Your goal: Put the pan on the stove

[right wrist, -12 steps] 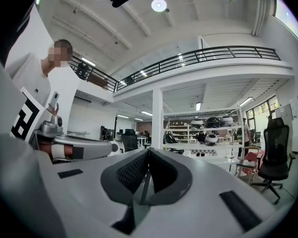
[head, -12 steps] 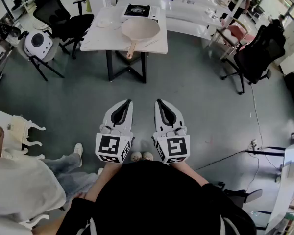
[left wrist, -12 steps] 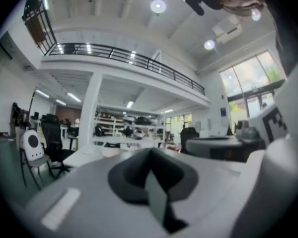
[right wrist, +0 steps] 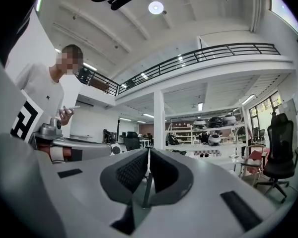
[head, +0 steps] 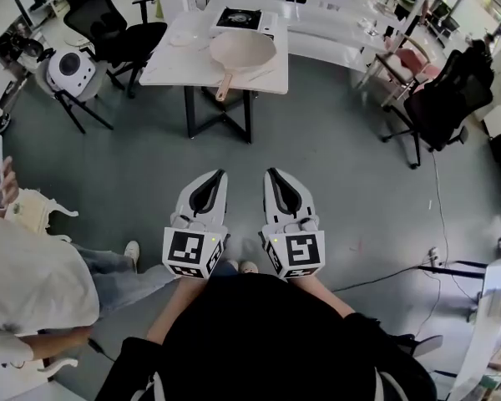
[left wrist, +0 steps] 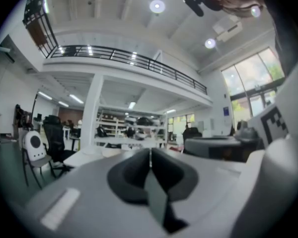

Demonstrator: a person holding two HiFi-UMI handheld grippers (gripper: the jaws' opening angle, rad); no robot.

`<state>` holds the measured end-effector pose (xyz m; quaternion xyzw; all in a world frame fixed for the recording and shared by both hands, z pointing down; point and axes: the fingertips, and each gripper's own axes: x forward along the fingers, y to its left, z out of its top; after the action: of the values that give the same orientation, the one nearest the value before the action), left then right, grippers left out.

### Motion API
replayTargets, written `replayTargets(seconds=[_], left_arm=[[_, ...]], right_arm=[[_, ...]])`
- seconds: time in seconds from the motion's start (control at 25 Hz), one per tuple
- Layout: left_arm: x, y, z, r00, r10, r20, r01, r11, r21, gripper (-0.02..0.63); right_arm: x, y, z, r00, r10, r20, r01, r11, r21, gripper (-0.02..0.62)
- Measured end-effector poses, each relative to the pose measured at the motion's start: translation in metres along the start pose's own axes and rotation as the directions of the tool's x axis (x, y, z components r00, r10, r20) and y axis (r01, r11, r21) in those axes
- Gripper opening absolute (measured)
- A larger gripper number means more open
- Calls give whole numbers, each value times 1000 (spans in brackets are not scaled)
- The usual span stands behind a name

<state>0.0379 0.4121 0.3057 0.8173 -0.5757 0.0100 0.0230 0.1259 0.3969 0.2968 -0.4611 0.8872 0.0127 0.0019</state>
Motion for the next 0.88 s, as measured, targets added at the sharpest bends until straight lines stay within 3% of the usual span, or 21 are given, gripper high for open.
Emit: replayTargets(seconds=[0.12,0.24,0.56,0.68,0.88], left_arm=[[3,-4,-3,1000,5,-1,-5,1000,-10,26],[8,-5,-7,1000,5,-13,-6,1000,-24,92],[26,0,-9,1000,-9,0,9,999,-50,149],[35,5,-14,1000,-15,1,15,998,-57,156],[57,23,-18,999,-33,15,35,995,-93,173]], right_arm=[[2,-7,-5,1000,11,-7,-11,1000,9,23],[6,-10,-8,1000,29,-11,-29,999,14,23],[22,-21,-15,999,45,-24,-45,999,25,28],[31,-26,-21,999,41,-33,-40,999,33,106],[51,-35,-26,999,29,-20,-29,999,29,120]])
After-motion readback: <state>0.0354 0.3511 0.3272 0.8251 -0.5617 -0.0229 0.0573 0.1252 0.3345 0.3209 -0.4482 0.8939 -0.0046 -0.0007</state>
